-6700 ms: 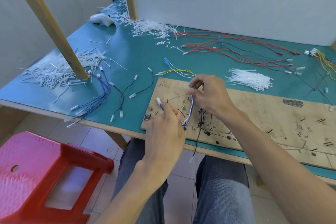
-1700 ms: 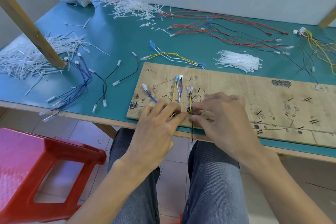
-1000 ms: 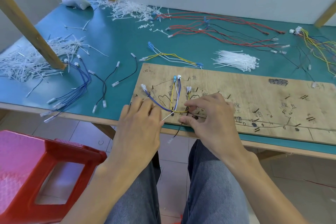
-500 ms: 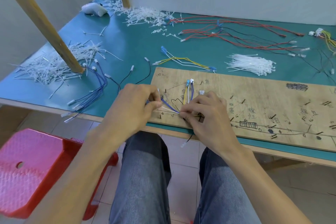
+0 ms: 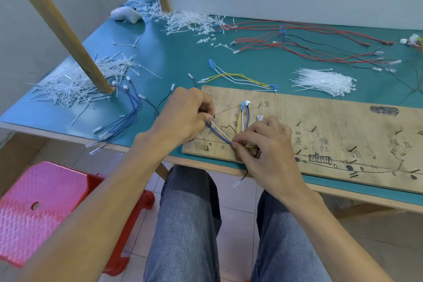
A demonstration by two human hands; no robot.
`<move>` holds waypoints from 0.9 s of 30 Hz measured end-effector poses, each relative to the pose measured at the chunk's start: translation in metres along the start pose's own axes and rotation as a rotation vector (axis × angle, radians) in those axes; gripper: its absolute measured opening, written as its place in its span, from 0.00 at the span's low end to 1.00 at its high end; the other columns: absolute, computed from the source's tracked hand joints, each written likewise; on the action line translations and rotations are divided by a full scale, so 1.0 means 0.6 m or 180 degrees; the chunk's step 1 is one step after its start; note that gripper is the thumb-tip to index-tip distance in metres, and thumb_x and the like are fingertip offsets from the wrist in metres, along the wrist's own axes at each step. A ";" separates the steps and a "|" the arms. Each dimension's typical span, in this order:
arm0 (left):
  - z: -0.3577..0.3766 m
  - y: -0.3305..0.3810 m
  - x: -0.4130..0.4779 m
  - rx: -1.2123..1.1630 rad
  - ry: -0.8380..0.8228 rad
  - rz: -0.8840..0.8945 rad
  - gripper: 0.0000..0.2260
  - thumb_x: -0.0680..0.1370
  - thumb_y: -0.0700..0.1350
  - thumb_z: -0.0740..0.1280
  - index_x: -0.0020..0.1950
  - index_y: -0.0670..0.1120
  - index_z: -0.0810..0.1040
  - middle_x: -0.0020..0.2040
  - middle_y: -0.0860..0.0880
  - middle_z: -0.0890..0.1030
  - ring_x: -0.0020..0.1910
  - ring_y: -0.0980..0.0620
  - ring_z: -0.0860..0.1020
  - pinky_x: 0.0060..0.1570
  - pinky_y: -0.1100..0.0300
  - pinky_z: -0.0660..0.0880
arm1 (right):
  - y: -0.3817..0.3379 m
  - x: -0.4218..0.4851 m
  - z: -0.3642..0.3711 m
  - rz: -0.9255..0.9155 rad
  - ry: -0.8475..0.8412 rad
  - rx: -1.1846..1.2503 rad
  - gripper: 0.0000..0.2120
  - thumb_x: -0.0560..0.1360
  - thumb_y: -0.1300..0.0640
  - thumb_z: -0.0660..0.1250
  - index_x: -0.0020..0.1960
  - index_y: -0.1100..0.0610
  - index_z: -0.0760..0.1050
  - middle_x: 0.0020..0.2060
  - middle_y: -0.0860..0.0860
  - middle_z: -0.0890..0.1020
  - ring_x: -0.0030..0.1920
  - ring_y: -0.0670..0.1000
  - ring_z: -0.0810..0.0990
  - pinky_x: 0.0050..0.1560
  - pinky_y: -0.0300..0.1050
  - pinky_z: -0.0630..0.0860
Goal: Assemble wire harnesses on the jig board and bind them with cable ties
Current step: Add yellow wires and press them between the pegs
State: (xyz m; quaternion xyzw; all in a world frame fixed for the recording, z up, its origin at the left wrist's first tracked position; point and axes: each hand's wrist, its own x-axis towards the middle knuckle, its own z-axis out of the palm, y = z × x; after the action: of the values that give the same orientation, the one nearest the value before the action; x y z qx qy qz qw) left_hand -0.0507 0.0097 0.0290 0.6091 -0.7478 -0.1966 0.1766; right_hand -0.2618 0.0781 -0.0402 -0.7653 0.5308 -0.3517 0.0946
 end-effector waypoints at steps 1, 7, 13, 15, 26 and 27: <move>0.000 0.001 0.001 0.0048 0.0011 -0.0026 0.11 0.75 0.39 0.77 0.39 0.54 0.82 0.38 0.54 0.83 0.40 0.58 0.80 0.42 0.61 0.75 | 0.000 0.000 0.000 0.0004 -0.0002 0.0006 0.01 0.78 0.51 0.75 0.49 0.46 0.85 0.44 0.39 0.80 0.52 0.49 0.71 0.51 0.55 0.66; -0.001 0.004 0.001 0.0142 0.0033 -0.0119 0.12 0.74 0.38 0.78 0.37 0.53 0.83 0.37 0.53 0.83 0.39 0.55 0.81 0.44 0.56 0.80 | -0.001 0.001 -0.002 0.0023 -0.0023 0.0053 0.01 0.78 0.51 0.75 0.49 0.47 0.85 0.44 0.39 0.80 0.52 0.50 0.72 0.51 0.56 0.67; 0.011 0.008 0.003 0.0513 -0.0011 -0.0125 0.07 0.75 0.38 0.76 0.42 0.51 0.87 0.43 0.50 0.84 0.44 0.49 0.82 0.44 0.59 0.73 | 0.001 0.004 0.001 0.0141 0.0071 0.0214 0.03 0.76 0.52 0.77 0.50 0.47 0.85 0.44 0.39 0.81 0.54 0.51 0.73 0.54 0.57 0.68; 0.012 0.010 0.001 0.0697 0.0033 -0.0072 0.07 0.75 0.41 0.77 0.43 0.54 0.87 0.47 0.51 0.82 0.48 0.48 0.80 0.46 0.55 0.74 | 0.001 0.005 0.001 0.0188 0.0127 0.0264 0.06 0.75 0.51 0.78 0.52 0.48 0.85 0.46 0.39 0.82 0.54 0.51 0.74 0.55 0.56 0.69; 0.014 0.030 -0.020 0.0896 0.0438 0.0349 0.15 0.75 0.36 0.73 0.55 0.55 0.87 0.53 0.53 0.83 0.53 0.47 0.81 0.50 0.52 0.77 | 0.000 0.009 -0.003 0.0412 0.0186 0.0697 0.06 0.69 0.54 0.83 0.43 0.46 0.89 0.34 0.33 0.79 0.47 0.46 0.76 0.52 0.64 0.73; 0.020 0.039 -0.022 0.0805 0.0423 0.0533 0.14 0.77 0.38 0.71 0.57 0.54 0.86 0.55 0.53 0.83 0.55 0.47 0.80 0.53 0.49 0.78 | -0.001 0.010 -0.005 0.0423 0.0176 0.0714 0.06 0.69 0.53 0.84 0.43 0.46 0.89 0.34 0.32 0.79 0.48 0.47 0.76 0.53 0.64 0.73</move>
State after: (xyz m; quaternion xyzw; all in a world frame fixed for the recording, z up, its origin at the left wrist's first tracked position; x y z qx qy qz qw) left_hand -0.0738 0.0277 0.0299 0.5736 -0.8014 -0.0448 0.1634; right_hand -0.2620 0.0738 -0.0351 -0.7031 0.5400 -0.4227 0.1880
